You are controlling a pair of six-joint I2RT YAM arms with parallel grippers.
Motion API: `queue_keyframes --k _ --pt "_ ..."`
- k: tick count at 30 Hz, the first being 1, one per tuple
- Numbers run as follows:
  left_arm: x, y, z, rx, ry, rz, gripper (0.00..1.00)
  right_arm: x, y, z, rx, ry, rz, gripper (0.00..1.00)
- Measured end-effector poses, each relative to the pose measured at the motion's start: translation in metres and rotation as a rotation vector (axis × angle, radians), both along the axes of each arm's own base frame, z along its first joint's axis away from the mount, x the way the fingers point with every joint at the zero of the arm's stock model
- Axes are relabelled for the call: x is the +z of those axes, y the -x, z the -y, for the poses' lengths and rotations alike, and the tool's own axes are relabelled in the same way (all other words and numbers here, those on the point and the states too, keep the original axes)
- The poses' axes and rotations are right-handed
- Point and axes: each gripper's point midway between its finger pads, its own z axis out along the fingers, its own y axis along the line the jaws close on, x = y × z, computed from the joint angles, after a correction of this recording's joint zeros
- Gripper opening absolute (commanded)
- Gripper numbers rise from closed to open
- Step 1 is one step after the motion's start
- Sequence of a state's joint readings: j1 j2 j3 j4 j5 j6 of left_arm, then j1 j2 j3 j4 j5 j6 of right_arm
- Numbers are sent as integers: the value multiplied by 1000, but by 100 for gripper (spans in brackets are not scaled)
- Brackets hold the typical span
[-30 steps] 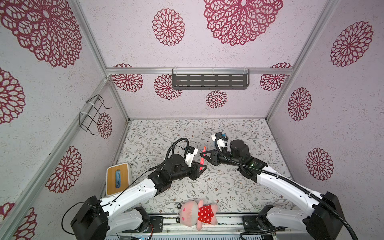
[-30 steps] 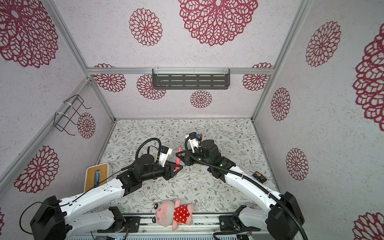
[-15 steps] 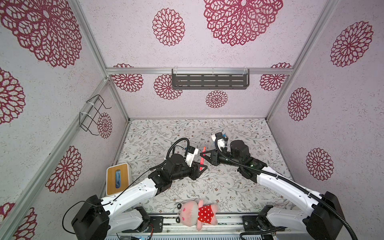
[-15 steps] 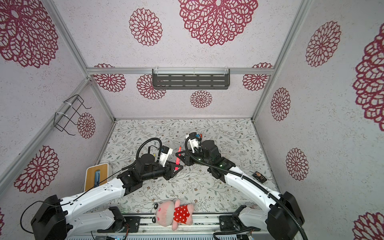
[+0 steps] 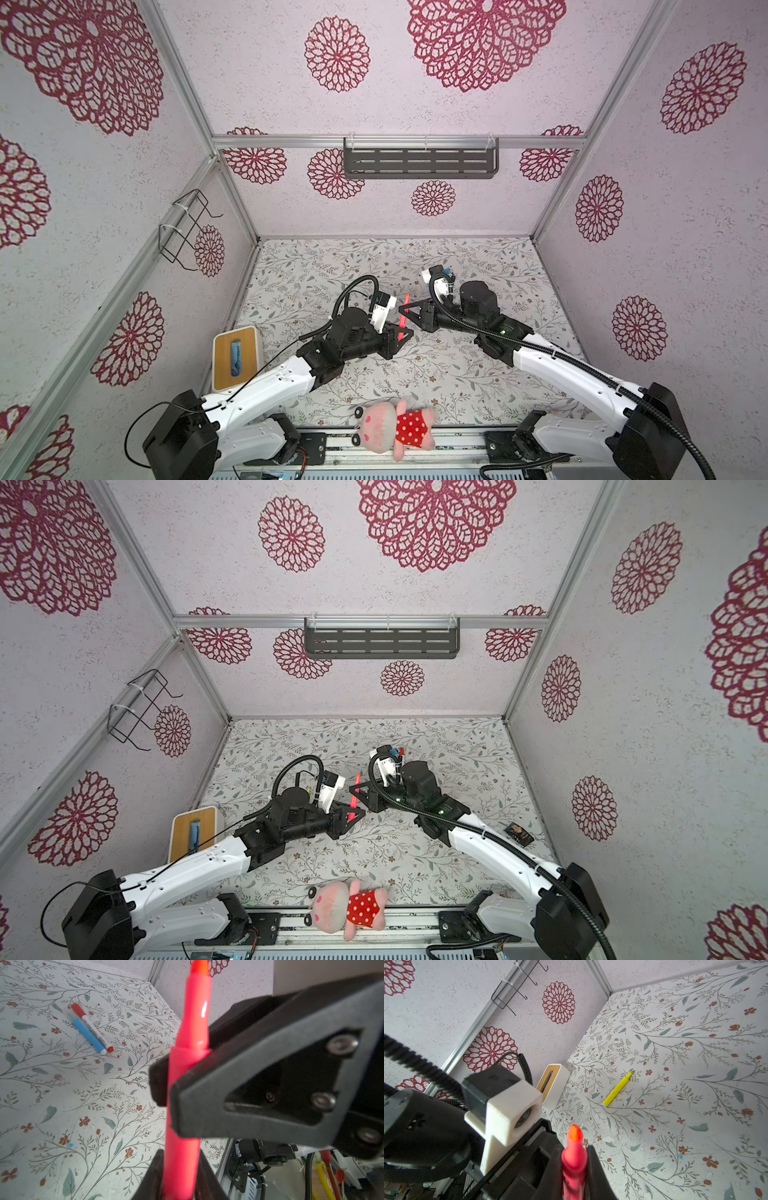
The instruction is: Insert the pens into the pen caps
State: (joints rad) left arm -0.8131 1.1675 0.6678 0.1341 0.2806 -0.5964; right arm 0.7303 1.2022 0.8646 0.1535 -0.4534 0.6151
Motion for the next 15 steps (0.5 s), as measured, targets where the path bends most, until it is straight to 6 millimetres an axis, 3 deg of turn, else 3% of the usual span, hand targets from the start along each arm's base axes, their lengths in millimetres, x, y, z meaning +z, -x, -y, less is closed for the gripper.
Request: queue_keyframes --k 4,15 --pt "-2 0 0 1 -9 -2 0 -2 1 0 2 -2 -10 9" --pt "-5 -1 -2 16 -28 3 0 -6 0 3 -20 6 -10 9"
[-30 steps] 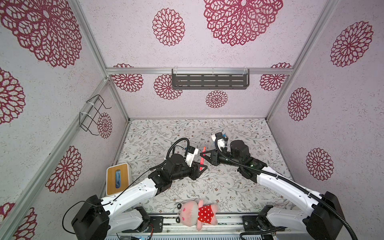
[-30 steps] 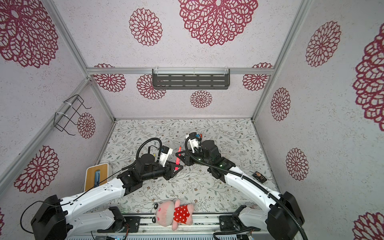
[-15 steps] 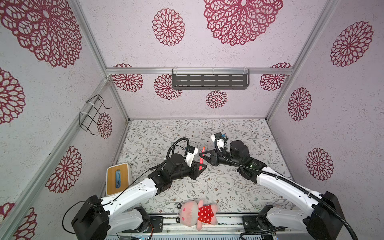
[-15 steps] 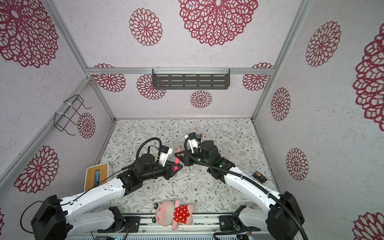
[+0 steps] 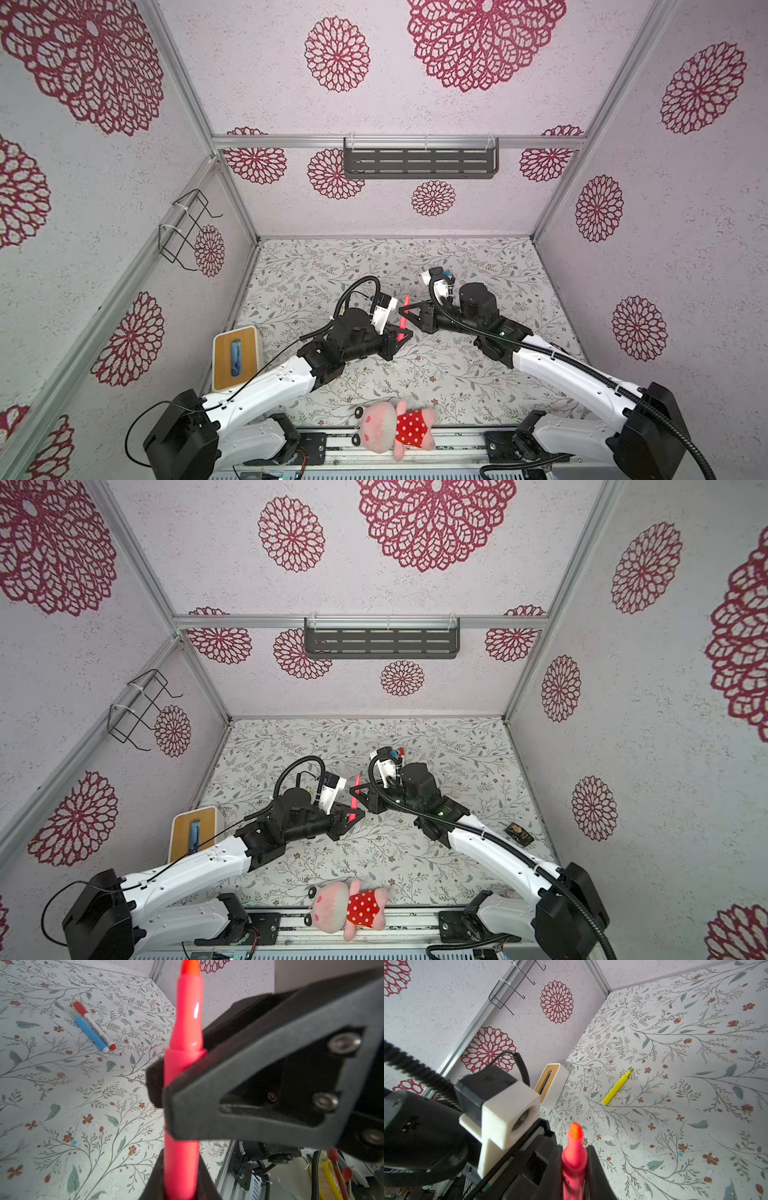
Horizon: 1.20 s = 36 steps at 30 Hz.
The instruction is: Insert the pens into the pen caps
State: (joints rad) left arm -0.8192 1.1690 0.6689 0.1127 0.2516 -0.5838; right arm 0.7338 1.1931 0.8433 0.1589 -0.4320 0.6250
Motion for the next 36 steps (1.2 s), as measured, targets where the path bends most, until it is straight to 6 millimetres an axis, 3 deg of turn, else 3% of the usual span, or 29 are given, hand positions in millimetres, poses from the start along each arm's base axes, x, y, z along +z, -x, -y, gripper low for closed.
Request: queue_keyframes --k 4,18,25,29,36 --pt "1 3 0 -6 -3 6 7 1 2 3 -14 -10 2 9" --pt "1 5 -1 -10 -7 4 9 0 4 5 -43 -85 -6 9" --pt "4 6 -1 -13 0 9 0 2 5 6 -53 -101 -7 9" --pt "3 6 -2 -11 -2 9 0 1 5 6 -61 -102 -12 20" --pt "0 -8 -14 69 -16 16 0 -8 -6 16 -132 -41 -27 55"
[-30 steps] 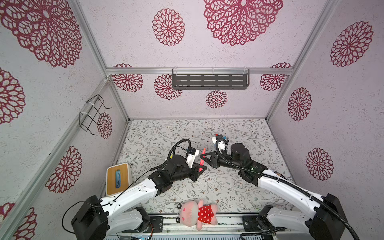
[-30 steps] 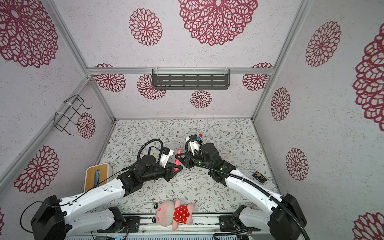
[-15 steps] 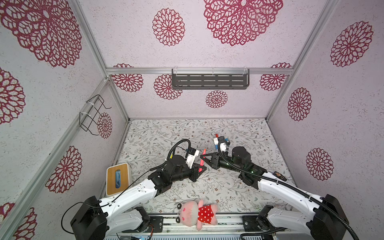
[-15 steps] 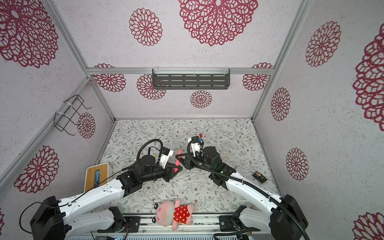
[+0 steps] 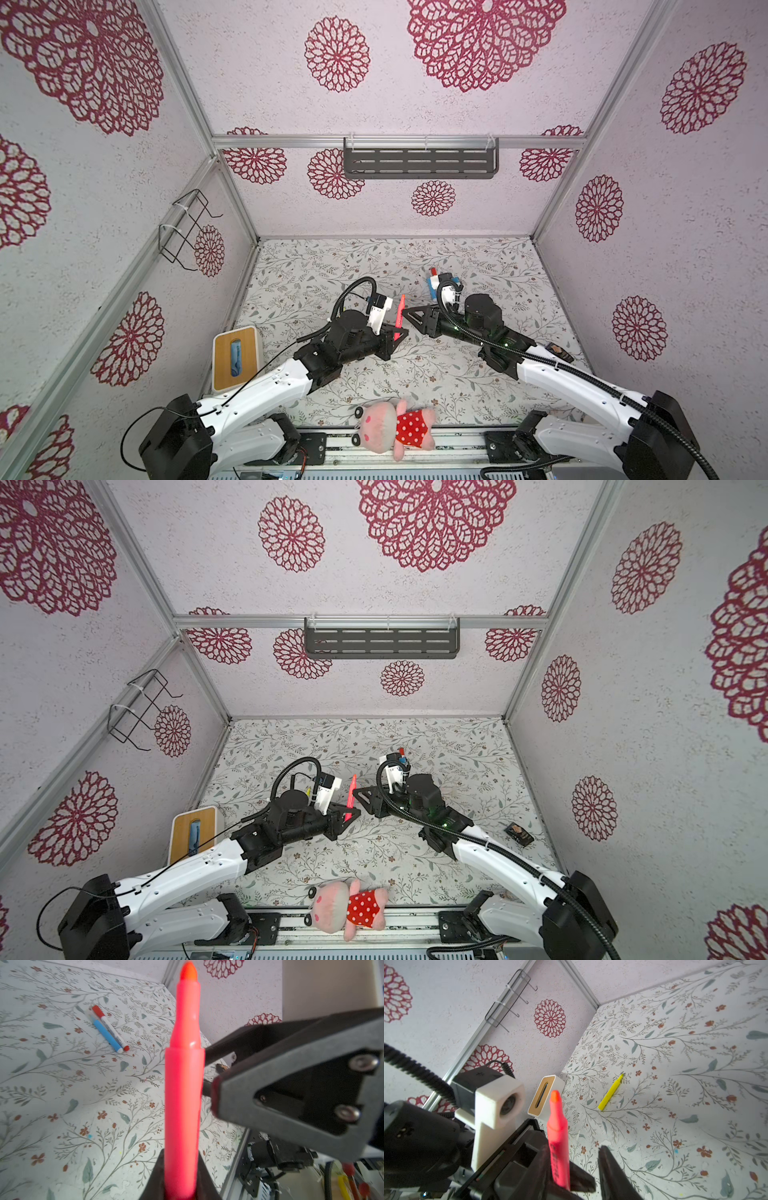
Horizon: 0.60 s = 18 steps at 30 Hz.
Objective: Insert the pens into the pen caps
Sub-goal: 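Open the right gripper and move it toward the translucent caps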
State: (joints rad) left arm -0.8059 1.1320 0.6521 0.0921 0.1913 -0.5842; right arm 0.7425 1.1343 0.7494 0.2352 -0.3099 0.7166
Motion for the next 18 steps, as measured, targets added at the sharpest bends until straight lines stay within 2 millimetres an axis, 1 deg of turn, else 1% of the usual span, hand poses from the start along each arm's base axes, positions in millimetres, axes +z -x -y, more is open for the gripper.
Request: queue_keyframes --k 2,6,9,11,14,18 --pt "1 -3 -4 22 0 6 0 0 -5 5 -30 29 -1 57" --pt "-2 -3 -11 44 -4 10 0 12 -18 22 -106 72 14 58" --pt "-7 0 -18 59 -11 10 0 21 -34 42 -196 107 15 59" --pt "-9 1 -22 68 -14 12 0 20 -46 59 -265 140 0 59" --pt "-8 3 -28 83 -10 22 0 7 -68 92 -391 196 -63 60" --pt "-7 5 -32 91 -9 21 0 -27 -96 133 -545 283 -211 64"
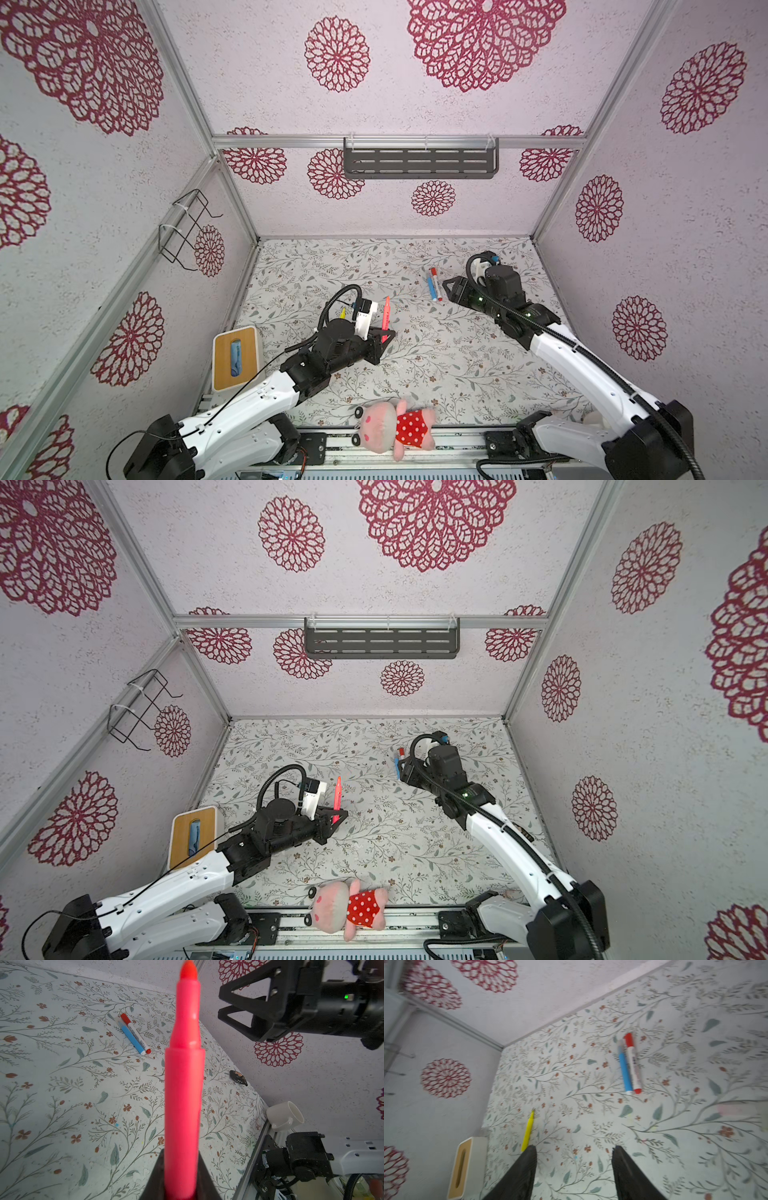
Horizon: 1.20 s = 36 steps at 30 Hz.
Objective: Insert the pens into the pen caps
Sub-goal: 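Open the right gripper and move it toward the translucent caps, then lower the right gripper and close it on the pink translucent cap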
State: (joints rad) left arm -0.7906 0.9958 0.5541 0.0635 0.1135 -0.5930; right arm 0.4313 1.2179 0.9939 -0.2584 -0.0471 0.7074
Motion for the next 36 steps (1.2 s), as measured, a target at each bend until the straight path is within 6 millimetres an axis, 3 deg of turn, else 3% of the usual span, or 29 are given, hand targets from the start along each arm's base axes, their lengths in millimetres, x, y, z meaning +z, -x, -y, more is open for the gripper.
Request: queue_keyframes --k 7,15,19,26,30,36 --pt "-5 6 -7 7 -5 -15 0 -59 -38 58 -319 52 -309 68" --pt "-4 9 -14 26 6 -12 0 -104 -52 82 -523 41 -571 67" --pt "-2 11 -16 30 16 -6 0 -114 -46 88 -602 40 -650 67" --pt "0 12 -20 40 19 3 0 -114 -47 106 -713 1 -719 66" --pt "0 12 -21 42 19 3 0 -126 -45 119 -764 -11 -775 65" --pt "-1 12 -21 44 17 3 0 -145 -48 121 -773 -17 -851 63"
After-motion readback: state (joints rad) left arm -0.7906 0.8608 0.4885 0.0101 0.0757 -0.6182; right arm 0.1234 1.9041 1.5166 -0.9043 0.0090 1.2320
